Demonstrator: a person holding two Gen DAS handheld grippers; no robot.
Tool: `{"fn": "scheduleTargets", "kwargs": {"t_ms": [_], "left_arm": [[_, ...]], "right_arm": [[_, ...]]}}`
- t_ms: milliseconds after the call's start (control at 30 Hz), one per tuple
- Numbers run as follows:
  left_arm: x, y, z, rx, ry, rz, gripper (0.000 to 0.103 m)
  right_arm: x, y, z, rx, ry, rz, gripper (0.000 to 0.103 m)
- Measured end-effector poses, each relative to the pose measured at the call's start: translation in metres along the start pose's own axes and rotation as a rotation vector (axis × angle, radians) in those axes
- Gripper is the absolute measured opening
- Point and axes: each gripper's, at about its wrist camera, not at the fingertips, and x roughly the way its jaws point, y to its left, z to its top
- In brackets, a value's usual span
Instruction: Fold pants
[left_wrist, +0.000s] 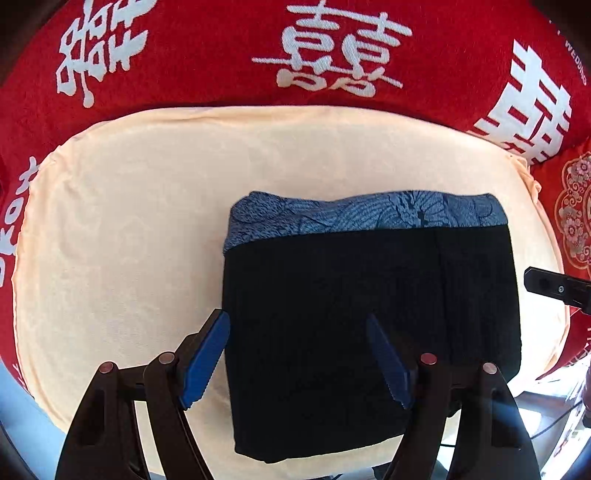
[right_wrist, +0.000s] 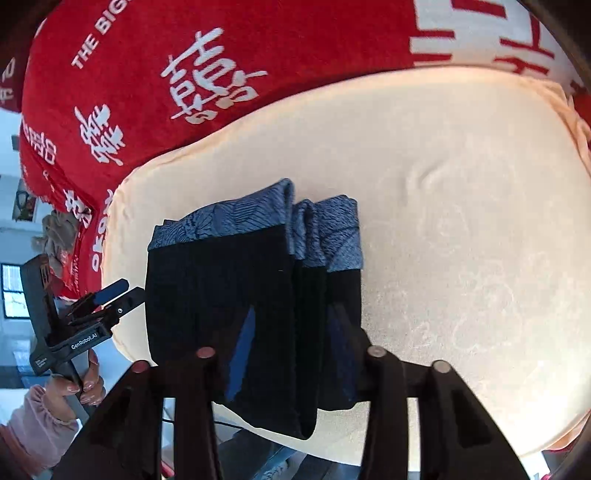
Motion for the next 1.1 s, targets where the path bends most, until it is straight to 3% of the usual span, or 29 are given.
{"fn": "scheduleTargets", "kwargs": {"t_ms": [167,567,667,700,733,767,900,1000,1100], "left_arm": [[0.013,-0.012,-0.014,-0.017,0.031,0.039,0.078],[-0.027,-0.024,-0.039,-0.018,0.075,0.051,0.078],[-0.043,-0.028,-0.047,0.002,0.074,0.041,0.078],[-0.048,-0.03,-0.049,0.012,0.074,0.042,0.082],[-0.053,-0.031,-0.052,0.02,0.075,0.05,0.099],[-0.058,-0.032,-0.052,0.023,0.065,0.054,0.102],[-0.084,-0.035,-0.056,0.046,0.009,0.07,0.102],[-0.103,-0.028,-0.06,0.02,0.009,0.018,0.102],[-0.123,-0.027,-0.065,0.032,-0.009,0.024,0.102]], "right_arm": [[0.021,0.022,-0.009,-0.047,0.049,-0.012,0.042],[0.021,0.007,-0.041,0.018,0.095,-0.173,0.043],[0.016,0.008,-0.051,0.031,0.118,-0.221,0.053],[0.012,0.009,-0.056,0.045,0.122,-0.227,0.053],[0.009,0.01,-0.059,0.053,0.121,-0.23,0.053],[0.002,0.012,-0.063,0.063,0.116,-0.235,0.054],[-0.023,0.028,-0.078,0.085,0.082,-0.234,0.08],[-0.042,0.047,-0.087,0.079,0.054,-0.246,0.083],[-0.057,0.065,-0.096,0.081,0.041,-0.258,0.085]]}}
